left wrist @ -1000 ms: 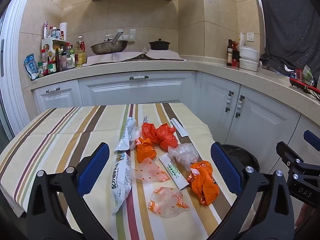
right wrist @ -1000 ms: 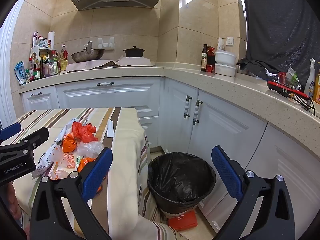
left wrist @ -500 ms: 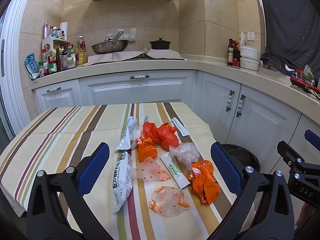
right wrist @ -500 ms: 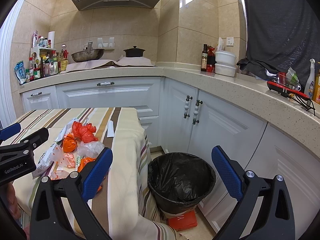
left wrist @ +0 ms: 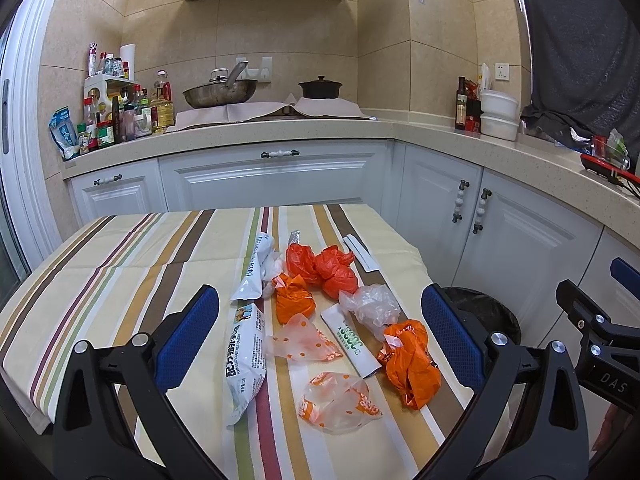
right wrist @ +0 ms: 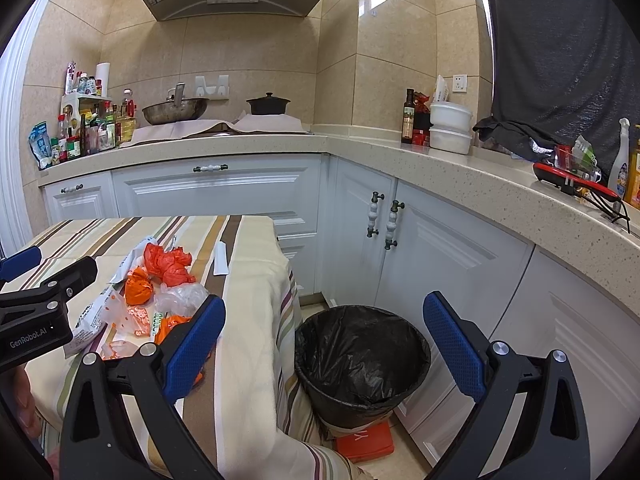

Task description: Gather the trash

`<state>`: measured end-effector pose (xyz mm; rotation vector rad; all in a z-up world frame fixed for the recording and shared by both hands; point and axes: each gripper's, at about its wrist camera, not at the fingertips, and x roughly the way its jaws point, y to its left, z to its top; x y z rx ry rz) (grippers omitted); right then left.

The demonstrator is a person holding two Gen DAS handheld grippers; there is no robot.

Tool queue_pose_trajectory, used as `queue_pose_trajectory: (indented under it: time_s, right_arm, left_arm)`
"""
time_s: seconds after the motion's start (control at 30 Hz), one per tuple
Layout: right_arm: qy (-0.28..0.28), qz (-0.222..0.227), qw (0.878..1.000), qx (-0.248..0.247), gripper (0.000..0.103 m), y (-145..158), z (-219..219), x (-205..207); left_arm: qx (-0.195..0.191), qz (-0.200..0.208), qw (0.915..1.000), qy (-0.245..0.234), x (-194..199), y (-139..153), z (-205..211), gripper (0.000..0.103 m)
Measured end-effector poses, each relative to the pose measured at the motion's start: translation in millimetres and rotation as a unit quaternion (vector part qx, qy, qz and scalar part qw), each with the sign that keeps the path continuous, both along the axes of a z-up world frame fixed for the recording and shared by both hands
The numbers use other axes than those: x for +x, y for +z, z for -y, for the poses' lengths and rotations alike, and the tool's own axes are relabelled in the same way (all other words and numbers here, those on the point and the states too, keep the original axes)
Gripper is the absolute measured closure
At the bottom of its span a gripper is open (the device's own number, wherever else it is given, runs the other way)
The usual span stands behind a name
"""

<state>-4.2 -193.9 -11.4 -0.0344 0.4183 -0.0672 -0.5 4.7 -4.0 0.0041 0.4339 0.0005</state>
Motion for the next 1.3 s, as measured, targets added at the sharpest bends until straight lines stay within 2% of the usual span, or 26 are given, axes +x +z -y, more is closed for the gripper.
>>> queue_pose_trajectory:
  time_s: [1.3]
  right_arm:
    - [0.000, -0.001, 1.000, -0.001, 0.006, -0.4, -0.9, 0.2]
  left_arm:
    - [0.001, -0.007, 1.0000, -0.001, 0.0, -8.2, -2.1, 0.004]
